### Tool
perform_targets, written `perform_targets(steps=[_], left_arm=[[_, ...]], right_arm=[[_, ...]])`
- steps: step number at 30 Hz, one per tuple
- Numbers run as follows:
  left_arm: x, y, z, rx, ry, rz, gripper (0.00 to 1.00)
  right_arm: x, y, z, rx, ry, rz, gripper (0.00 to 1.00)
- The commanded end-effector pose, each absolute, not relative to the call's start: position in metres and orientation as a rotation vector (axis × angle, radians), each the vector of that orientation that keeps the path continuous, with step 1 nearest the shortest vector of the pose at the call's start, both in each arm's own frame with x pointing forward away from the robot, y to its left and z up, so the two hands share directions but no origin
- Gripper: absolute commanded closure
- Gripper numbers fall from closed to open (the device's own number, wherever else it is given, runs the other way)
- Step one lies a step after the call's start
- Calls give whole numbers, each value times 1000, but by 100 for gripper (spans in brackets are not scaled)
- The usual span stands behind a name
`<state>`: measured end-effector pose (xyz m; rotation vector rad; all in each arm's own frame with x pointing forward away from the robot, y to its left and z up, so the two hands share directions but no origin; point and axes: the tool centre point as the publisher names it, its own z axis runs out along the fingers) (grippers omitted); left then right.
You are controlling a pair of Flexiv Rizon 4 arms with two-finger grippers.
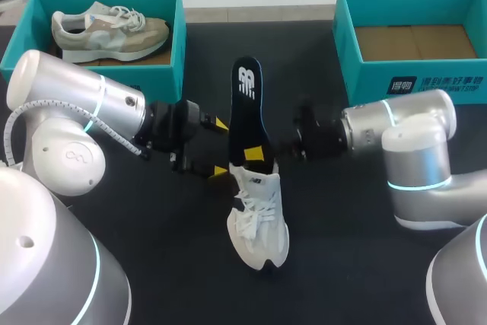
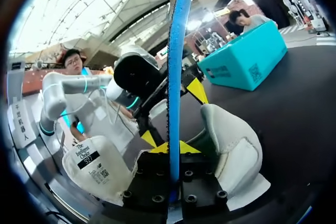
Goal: Take the shoe out of the shoebox, open the shoe tongue, remove and reinsert the insole, then place the shoe into the shoebox
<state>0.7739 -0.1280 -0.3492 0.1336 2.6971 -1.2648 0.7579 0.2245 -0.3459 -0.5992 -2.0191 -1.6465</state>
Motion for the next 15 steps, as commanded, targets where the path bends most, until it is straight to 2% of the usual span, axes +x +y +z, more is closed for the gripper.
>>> perform_targets(steps=[1, 14, 15], left_arm=[[774, -129, -349, 135, 2700, -1260, 0], [774, -129, -349, 135, 2700, -1260, 0], [774, -129, -349, 135, 2700, -1260, 0]], right_arm=[[747, 226, -356, -625, -2019, -1621, 100], [742, 217, -352, -704, -2056, -1636, 100], [743, 217, -350, -699, -2061, -1639, 86]])
